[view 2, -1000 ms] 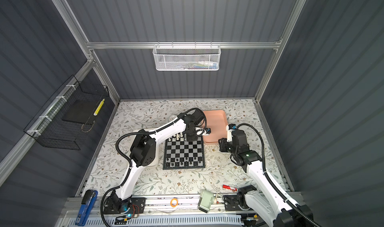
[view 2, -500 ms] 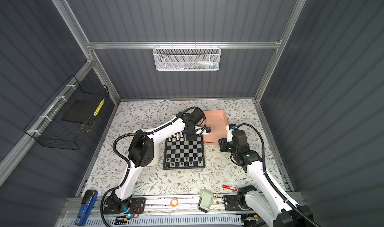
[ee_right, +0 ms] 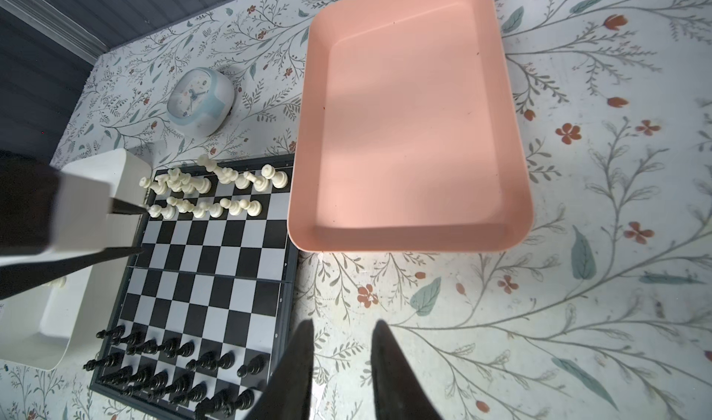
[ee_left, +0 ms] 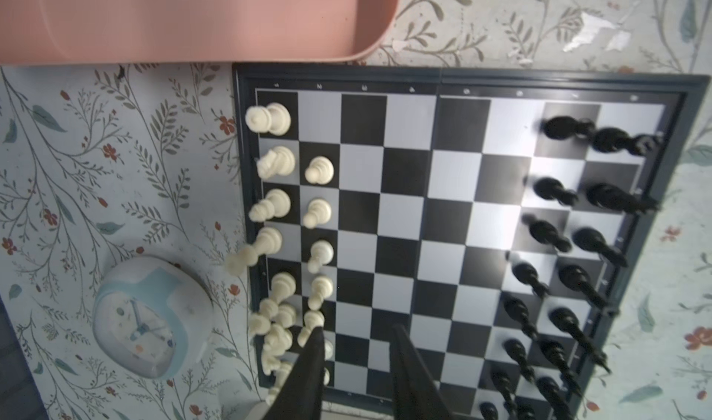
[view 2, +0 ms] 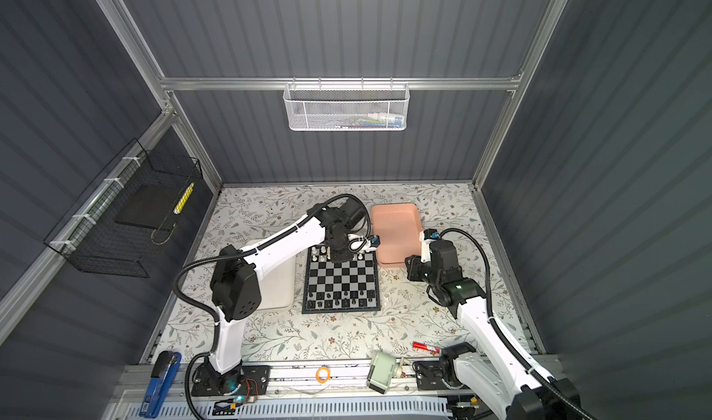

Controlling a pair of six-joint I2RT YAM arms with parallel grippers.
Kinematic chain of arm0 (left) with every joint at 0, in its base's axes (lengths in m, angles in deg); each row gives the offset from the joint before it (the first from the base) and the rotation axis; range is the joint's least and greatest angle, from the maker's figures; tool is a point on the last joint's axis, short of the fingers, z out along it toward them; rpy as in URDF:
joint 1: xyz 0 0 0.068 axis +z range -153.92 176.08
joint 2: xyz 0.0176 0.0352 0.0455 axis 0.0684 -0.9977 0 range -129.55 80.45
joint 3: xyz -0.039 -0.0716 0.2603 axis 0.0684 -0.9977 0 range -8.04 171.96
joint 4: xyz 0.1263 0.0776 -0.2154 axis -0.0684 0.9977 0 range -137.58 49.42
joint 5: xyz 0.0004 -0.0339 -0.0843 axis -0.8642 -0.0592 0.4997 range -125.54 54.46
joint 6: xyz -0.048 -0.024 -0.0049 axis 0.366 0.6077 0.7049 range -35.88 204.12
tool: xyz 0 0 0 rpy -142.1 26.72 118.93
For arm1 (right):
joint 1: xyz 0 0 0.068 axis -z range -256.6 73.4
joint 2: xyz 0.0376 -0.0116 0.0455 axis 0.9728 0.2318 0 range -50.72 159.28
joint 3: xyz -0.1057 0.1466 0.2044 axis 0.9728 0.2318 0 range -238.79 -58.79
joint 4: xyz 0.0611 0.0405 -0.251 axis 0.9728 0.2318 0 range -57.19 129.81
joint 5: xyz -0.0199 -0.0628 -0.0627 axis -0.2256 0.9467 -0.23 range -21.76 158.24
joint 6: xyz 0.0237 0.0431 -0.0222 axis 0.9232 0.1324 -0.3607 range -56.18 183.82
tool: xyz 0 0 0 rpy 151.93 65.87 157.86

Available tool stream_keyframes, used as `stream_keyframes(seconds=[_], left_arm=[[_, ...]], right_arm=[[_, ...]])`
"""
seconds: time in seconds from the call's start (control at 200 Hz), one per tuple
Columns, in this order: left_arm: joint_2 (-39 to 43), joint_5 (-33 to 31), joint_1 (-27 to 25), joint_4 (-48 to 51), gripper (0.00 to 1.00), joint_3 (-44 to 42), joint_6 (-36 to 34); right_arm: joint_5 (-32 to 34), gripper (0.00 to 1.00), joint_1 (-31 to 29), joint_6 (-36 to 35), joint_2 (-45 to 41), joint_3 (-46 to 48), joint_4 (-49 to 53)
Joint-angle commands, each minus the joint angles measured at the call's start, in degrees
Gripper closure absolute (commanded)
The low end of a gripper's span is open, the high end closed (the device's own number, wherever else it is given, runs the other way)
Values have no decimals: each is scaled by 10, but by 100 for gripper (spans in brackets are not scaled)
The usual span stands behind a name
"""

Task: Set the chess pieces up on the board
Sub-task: 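Raise the open left gripper and move it back over the white tray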

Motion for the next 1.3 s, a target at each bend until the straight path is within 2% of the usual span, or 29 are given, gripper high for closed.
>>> stream_keyframes(seconds=[0.0,0.4,0.68,0.911,1.296], left_arm=[[48,8,45,33,67,-47,0],[211,8,267,33,65,-256,-46],[267,0,373,-10,65,-395,-100],[259,-5,420,-53,65,-446,-130],[237,-19,431,-96,66,-476,-148]], right_arm=[[-7,71,2,-10,15,-11,-16],[-19,71,2,-3,44,-12,-42],[-30,71,2,-7,71,-26,-45],[-33,71,2,-7,76,-27,-46],[-33,71,2,-7,78,-28,-45]])
